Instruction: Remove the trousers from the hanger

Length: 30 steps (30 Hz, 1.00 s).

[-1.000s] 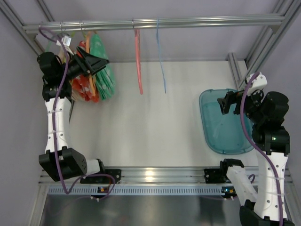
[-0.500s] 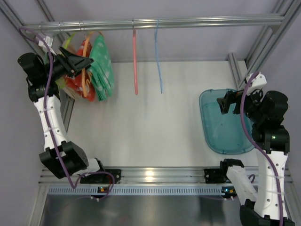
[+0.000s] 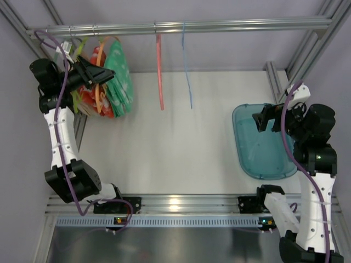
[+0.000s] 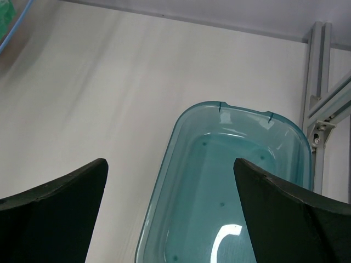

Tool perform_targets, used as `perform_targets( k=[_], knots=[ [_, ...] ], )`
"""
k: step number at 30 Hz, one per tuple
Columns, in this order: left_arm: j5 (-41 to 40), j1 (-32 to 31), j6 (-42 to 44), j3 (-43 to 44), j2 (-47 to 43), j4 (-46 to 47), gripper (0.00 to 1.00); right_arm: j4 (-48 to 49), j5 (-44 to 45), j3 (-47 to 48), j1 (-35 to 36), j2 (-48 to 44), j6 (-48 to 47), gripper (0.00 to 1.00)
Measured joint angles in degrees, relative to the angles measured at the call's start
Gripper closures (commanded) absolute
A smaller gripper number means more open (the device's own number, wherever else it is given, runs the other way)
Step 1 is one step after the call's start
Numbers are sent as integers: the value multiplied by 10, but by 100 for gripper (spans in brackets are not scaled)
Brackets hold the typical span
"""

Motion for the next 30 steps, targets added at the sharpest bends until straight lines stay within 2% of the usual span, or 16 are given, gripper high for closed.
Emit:
perform_targets(
  k=[1,3,7,8,10,18,24,30],
  knots=[
    [0,-3,0,0,2,-1,59,0,0,0,-1,0,0,1],
    [0,-7,-2,0,6,-2,64,0,0,0,-3,0,0,0],
    [1,-7,-3,1,8,-7,81,0,-2,-1,-3,0,4,1],
    [1,-7,-4,2,9,-9,91,1,-2,-2,-3,0,5,1],
    [0,-7,-19,5,9,-26,100,2,-5,-4,-4,0,7,1],
    [-9,-14,-43,3,8,-13,100,4,-11,-12,-7,3,12,1],
    [-46,-19,-149,-71,-24,134,100,5,-12,-12,-7,3,13,1],
    [-60,-32,-194,-110,-32,231,100,5,-12,-20,-7,2,13,1]
  ],
)
